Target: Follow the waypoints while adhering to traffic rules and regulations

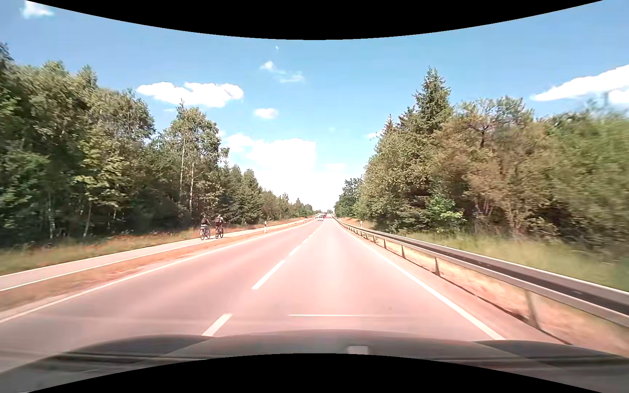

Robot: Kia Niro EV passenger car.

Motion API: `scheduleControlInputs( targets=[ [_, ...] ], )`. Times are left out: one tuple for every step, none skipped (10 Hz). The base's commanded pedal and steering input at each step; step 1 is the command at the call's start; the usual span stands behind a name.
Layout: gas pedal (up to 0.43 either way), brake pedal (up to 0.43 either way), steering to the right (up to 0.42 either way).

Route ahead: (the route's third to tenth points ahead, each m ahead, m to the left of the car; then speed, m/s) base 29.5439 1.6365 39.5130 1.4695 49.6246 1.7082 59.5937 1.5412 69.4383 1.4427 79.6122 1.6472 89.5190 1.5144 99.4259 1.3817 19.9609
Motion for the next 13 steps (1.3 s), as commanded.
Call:
scheduleControlInputs(
  targets=[
    [0.248,0.0,-0.003],
    [0.248,0.0,-0.003],
    [0.248,0.0,-0.001],
    [0.26,0.0,0.0],
    [0.26,0.0,0.001],
    [0.26,0.0,0.001],
    [0.26,0.0,0.001],
    [0.26,0.0,0.001],
    [0.26,0.0,0.001],
    [0.26,0.0,0.001],
    [0.26,0.0,0.001],
    [0.26,0.0,0.001],
    [0.26,0.0,0.001]
  ],
)
